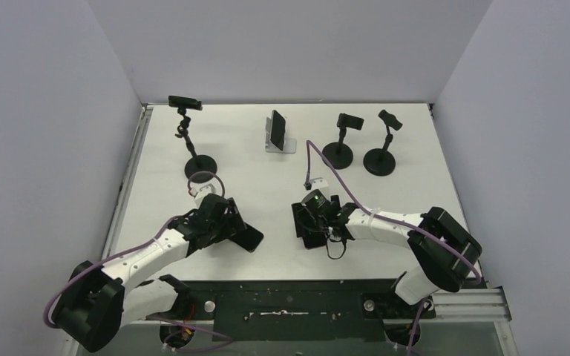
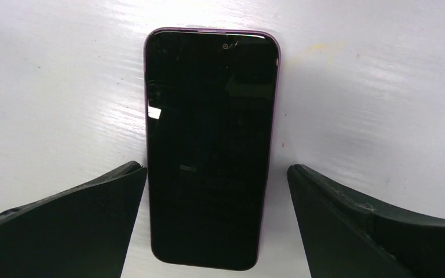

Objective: Remove the phone from the phone stand
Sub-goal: Adjust the phone at the center of the board.

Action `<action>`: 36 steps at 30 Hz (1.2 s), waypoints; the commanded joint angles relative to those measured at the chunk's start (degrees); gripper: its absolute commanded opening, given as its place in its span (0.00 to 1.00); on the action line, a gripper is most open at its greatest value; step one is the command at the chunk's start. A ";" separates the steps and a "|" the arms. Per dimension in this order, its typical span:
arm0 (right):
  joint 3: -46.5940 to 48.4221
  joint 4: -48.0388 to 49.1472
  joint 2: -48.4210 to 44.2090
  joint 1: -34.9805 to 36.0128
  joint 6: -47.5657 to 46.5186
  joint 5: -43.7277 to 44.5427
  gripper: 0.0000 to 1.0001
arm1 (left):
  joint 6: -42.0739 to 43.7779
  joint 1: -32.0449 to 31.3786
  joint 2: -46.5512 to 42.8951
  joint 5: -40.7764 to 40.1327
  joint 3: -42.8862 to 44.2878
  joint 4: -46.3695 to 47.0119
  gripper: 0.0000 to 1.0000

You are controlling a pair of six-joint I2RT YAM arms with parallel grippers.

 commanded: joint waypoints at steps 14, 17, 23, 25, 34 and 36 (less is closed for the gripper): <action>-2.57 4.29 1.45 -0.27 0.36 1.09 0.97 | -6.52 -3.03 20.91 -7.69 15.87 -12.70 0.97; -2.69 4.10 0.95 -0.28 0.02 1.15 0.97 | -11.33 -5.68 26.90 -12.30 21.30 -19.74 0.97; -3.77 4.40 0.04 -0.47 -1.09 0.77 0.96 | -9.94 -10.13 38.44 -14.00 30.53 -24.67 0.96; -4.40 4.87 -0.24 -0.52 -1.31 0.23 0.94 | -7.57 -10.98 39.81 -14.29 31.72 -24.22 0.94; -5.03 7.97 -0.24 -0.18 -1.55 -1.43 0.79 | 11.98 -11.72 35.59 -12.20 27.83 -14.84 0.79; -4.18 8.23 0.69 0.30 -1.15 -1.80 0.76 | 15.78 -11.55 33.94 -10.38 26.58 -12.51 0.76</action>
